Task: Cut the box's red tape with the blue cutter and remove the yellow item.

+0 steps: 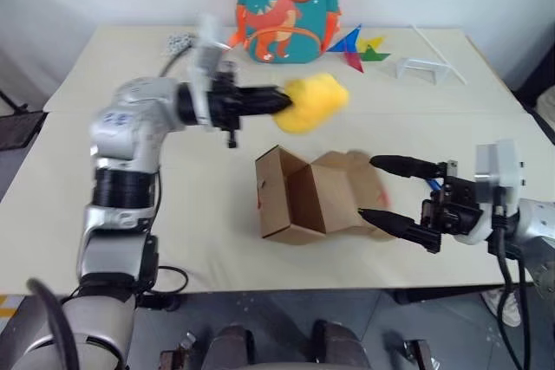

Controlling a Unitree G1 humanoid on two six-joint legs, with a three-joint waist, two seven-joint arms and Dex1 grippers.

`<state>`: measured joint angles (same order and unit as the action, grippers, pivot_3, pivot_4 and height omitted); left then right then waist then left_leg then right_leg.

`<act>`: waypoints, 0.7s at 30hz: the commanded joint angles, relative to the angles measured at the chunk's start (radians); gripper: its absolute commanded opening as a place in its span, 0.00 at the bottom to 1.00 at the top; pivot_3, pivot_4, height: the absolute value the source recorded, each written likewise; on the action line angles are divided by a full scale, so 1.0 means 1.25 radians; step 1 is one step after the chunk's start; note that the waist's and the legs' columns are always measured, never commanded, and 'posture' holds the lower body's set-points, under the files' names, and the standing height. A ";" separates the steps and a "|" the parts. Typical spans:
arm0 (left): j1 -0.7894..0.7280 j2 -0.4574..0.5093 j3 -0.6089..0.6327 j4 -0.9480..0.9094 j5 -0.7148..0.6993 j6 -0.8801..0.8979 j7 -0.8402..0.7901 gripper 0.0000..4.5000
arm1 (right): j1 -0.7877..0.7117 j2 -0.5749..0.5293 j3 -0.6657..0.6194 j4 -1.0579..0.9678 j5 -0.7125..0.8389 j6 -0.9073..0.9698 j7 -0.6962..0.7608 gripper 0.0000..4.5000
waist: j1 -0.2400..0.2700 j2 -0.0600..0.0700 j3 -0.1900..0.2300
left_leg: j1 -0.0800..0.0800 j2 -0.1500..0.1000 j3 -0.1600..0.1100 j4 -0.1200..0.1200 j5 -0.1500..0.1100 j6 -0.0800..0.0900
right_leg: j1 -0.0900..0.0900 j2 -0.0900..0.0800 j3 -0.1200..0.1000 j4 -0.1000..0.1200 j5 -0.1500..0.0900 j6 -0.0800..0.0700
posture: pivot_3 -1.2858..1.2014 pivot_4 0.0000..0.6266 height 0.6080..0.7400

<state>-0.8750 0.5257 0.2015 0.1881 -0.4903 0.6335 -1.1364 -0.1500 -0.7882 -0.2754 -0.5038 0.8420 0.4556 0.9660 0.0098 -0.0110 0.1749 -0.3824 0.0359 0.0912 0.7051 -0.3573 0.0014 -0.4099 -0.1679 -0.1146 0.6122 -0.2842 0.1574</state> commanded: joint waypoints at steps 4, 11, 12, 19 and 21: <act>0.314 0.115 0.201 -0.172 -0.019 -0.065 0.085 0.01 | -0.071 0.046 0.036 0.024 -0.030 -0.067 0.028 1.00 | -0.011 -0.003 0.002 | 0.000 0.000 0.000 -0.002 0.000 -0.001 | -0.001 0.000 0.000 -0.001 0.000 0.000 | 0.52 0.24 1.00; 0.657 0.185 0.405 -0.187 0.080 -0.226 0.169 0.01 | -0.087 0.096 0.103 0.014 -0.072 -0.143 0.093 1.00 | 0.000 -0.003 0.001 | 0.001 0.000 -0.001 -0.002 -0.001 -0.002 | 0.001 0.000 -0.001 -0.002 0.000 0.000 | 0.52 0.24 1.00; 0.679 0.179 0.416 -0.176 0.087 -0.241 0.191 0.01 | -0.087 0.112 0.111 0.013 -0.082 -0.168 0.099 1.00 | 0.001 -0.003 0.001 | 0.001 0.000 0.000 -0.002 -0.001 -0.002 | 0.001 0.000 -0.001 -0.003 0.000 0.000 | 0.52 0.24 1.00; 0.751 0.160 0.376 -0.142 0.095 -0.279 0.234 0.14 | -0.035 0.116 0.111 0.019 -0.076 -0.204 0.165 1.00 | 0.013 -0.003 0.001 | 0.001 0.000 0.000 -0.002 -0.001 -0.001 | 0.001 0.000 0.000 -0.002 0.000 0.000 | 0.52 0.24 1.00; 0.748 0.156 0.373 -0.145 0.087 -0.285 0.242 0.25 | -0.023 0.093 0.104 0.025 -0.083 -0.201 0.182 1.00 | 0.011 -0.003 0.001 | 0.001 0.000 0.000 -0.002 -0.001 -0.001 | 0.001 0.000 0.000 -0.001 0.000 -0.001 | 0.52 0.24 1.00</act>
<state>0.0583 0.7176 0.6526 0.0312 -0.3600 0.2995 -0.8428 -0.1823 -0.6553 -0.1197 -0.4629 0.7357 0.2149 1.1772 0.0237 -0.0152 0.1762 -0.3798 0.0363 0.0918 0.7021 -0.3590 -0.0004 -0.4085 -0.1680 -0.1149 0.6107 -0.2845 0.1567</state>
